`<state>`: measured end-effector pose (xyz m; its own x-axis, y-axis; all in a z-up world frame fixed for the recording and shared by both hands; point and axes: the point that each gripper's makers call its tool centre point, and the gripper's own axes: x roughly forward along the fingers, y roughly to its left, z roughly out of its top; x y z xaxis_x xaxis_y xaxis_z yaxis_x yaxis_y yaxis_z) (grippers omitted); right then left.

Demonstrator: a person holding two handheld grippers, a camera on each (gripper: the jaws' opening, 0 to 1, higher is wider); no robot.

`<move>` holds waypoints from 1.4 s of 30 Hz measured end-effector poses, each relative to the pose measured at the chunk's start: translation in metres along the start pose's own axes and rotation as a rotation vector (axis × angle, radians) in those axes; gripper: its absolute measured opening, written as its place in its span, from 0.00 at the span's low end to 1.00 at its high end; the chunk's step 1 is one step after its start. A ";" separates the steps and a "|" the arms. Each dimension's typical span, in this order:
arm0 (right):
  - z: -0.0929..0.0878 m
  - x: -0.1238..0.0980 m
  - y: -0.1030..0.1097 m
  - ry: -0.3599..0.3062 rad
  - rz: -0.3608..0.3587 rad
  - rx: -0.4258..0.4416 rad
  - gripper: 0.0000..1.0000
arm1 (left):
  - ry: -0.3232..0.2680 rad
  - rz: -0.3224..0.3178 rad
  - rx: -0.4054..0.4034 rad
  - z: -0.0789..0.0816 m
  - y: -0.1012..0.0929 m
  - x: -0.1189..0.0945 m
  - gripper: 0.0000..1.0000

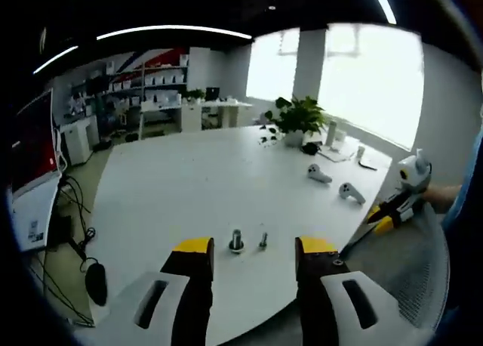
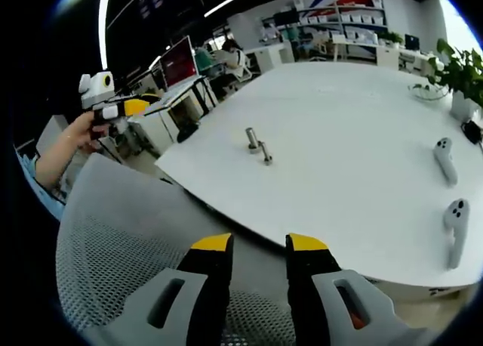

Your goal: Place the washer onto the threaded stud by aligning its center hole with the stud, sliding it down to the base, and recovering from edge contact or off-axis alignment until the washer reaches the visible bottom stop.

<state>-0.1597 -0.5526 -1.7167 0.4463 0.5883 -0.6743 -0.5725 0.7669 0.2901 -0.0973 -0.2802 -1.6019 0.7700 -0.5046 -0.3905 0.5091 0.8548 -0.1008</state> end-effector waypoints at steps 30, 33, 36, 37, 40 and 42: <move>-0.011 0.003 0.001 0.067 0.015 0.025 0.32 | -0.044 0.239 -0.015 -0.058 0.007 -0.011 0.49; -0.012 0.004 0.001 0.068 0.011 0.024 0.32 | -0.040 0.252 -0.031 -0.060 0.008 -0.012 0.49; -0.011 0.004 0.002 0.070 0.013 0.015 0.32 | -0.044 0.268 -0.039 -0.060 0.013 -0.013 0.46; -0.010 0.005 0.002 0.068 0.013 0.010 0.32 | -0.045 0.268 -0.043 -0.060 0.013 -0.013 0.46; -0.010 0.005 0.001 0.065 0.008 0.011 0.32 | -0.043 0.265 -0.046 -0.061 0.013 -0.012 0.46; -0.010 0.004 0.001 0.063 0.005 0.017 0.32 | -0.041 0.261 -0.043 -0.061 0.012 -0.011 0.46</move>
<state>-0.1654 -0.5523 -1.7266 0.3988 0.5750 -0.7144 -0.5628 0.7685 0.3044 -0.1231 -0.2568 -1.6546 0.8885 -0.2698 -0.3713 0.2746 0.9607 -0.0409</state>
